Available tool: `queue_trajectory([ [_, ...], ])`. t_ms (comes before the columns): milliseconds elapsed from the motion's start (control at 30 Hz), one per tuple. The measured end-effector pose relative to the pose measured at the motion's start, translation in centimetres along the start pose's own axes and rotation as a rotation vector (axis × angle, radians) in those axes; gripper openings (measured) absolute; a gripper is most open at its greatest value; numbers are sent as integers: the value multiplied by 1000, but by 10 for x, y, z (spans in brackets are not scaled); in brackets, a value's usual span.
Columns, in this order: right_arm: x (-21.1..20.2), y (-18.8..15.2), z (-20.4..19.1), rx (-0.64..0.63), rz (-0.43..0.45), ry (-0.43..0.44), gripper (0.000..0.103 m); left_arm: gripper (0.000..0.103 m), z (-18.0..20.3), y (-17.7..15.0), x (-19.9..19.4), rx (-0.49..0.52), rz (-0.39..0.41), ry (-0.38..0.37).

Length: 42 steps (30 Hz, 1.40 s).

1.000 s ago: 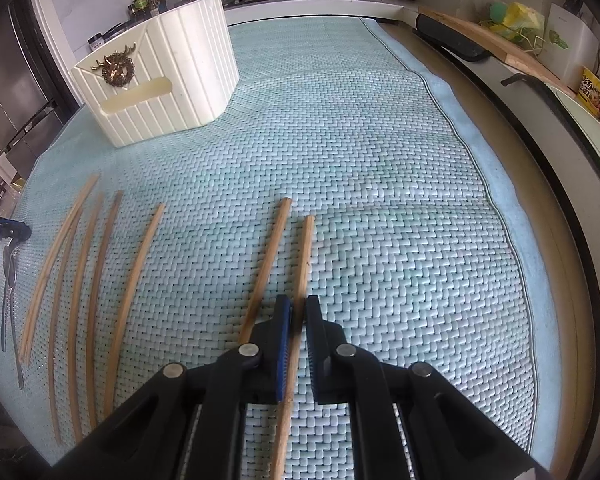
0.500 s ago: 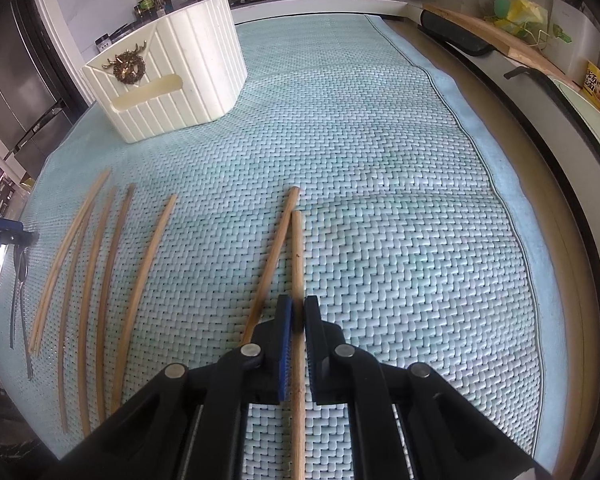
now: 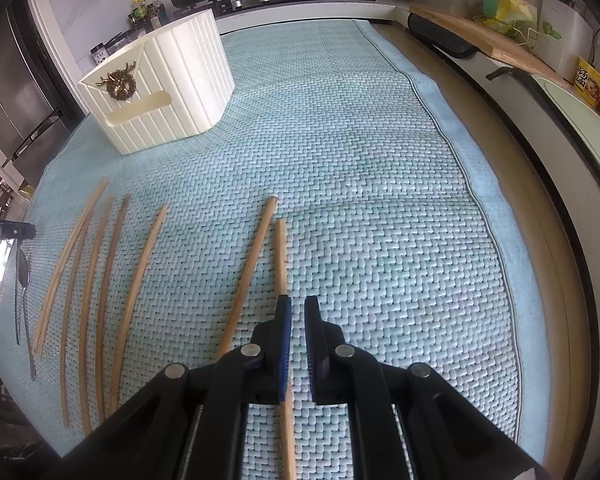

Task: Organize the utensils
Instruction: 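Grasp a steel spoon with the left tool while the right tool holds the chopstick, then carry the chopstick and spoon into the cream basket and open both tools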

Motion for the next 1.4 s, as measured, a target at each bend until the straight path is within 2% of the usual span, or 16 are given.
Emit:
queue_trajectory([
  [267, 11, 1, 0, -73, -92, -26, 8, 36, 4, -12, -56, -1, 111, -33],
  [367, 8, 9, -2, -67, -89, -22, 12, 36, 7, -22, -71, -5, 137, -45],
  [433, 6, 16, -4, -64, -81, -19, 23, 36, 16, -39, -73, -11, 148, -58],
  [467, 7, 16, -11, -65, -80, -11, 24, 36, 11, -46, -73, -13, 152, -65],
  [500, 9, 18, -15, -72, -86, -2, 24, 36, 3, -64, -68, -13, 157, -70],
  [600, 28, 19, -24, -94, -135, -3, 23, 35, 11, -70, -57, -9, 168, -78],
  [667, 33, 21, -28, -149, -129, -49, 18, 35, 9, -71, -59, -8, 178, -76],
  [800, 42, 34, -37, -207, -126, -59, 17, 35, 13, -76, -67, 6, 198, -86],
  [833, 44, 39, -39, -217, -126, -60, 8, 35, 14, -75, -69, 7, 200, -93],
  [900, 47, 48, -38, -202, -123, -49, 7, 35, 16, -76, -74, 2, 207, -104],
  [1000, 29, 58, -35, -138, -54, -7, 7, 35, 15, -80, -88, -8, 234, -116],
  [1100, -17, 69, -39, -77, 72, 63, 7, 34, 15, -86, -106, -10, 269, -124],
  [1233, -86, 80, -49, -68, 229, 93, 7, 34, 20, -91, -132, 3, 322, -134],
  [1400, -156, 74, -56, -90, 389, 113, 7, 33, 27, -95, -151, 13, 370, -145],
])
Point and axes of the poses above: each gripper's, at about its wrist camera, not at the fingertips, and x roughly the way its jaws point, z to its right, y to its top, the point moved 9 cm from there along x, roughly the way its jaws point, and after that the axes turned 5 degrees about -x, right-handed, at the moved point
